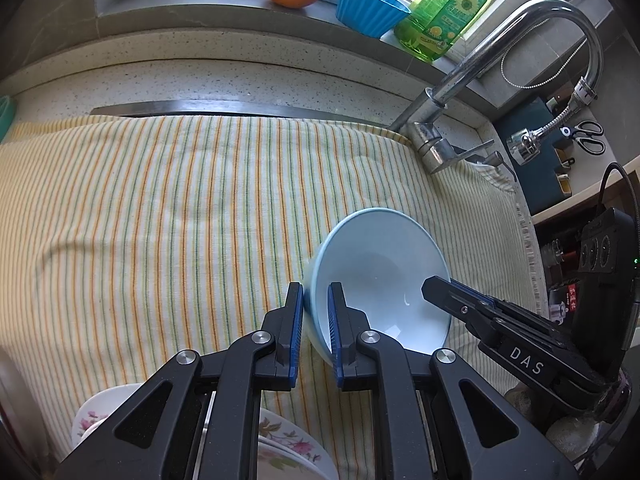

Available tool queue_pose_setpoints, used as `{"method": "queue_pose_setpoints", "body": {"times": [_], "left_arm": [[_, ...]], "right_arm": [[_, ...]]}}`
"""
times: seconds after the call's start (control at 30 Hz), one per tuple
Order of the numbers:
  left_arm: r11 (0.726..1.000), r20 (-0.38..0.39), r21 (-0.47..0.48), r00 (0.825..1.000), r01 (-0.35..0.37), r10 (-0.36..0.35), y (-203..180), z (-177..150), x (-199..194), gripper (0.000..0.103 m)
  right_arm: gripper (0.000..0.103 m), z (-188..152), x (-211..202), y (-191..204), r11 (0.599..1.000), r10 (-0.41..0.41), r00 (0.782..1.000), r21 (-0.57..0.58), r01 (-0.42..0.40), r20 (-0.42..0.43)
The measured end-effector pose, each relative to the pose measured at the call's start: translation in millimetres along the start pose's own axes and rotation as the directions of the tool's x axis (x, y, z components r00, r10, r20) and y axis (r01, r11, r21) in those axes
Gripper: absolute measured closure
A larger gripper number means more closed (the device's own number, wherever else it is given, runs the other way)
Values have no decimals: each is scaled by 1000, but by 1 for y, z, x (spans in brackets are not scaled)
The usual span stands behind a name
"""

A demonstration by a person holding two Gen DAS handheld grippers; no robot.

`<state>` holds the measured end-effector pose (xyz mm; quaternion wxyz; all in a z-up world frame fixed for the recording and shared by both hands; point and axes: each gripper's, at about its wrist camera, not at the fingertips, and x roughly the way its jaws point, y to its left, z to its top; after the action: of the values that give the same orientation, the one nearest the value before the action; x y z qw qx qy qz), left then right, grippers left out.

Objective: Organize plates and bowls
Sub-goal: 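Lift the pale blue bowl off the towel with the right gripper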

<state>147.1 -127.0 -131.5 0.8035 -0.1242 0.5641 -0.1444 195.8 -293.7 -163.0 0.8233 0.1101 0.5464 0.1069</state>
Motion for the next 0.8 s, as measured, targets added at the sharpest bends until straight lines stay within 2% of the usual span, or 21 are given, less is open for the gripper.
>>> {"method": "queue_pose_setpoints", "body": {"times": [0.4, 0.8], "left_arm": [[1000, 43, 2, 999, 16, -16, 2, -5, -24, 92], [999, 97, -38, 995, 26, -22, 24, -18, -58, 92]], "right_arm": [[95, -3, -19, 12, 1000, -1, 1000, -11, 1, 28], [95, -9, -43, 52, 998, 27, 997, -67, -23, 66]]}}
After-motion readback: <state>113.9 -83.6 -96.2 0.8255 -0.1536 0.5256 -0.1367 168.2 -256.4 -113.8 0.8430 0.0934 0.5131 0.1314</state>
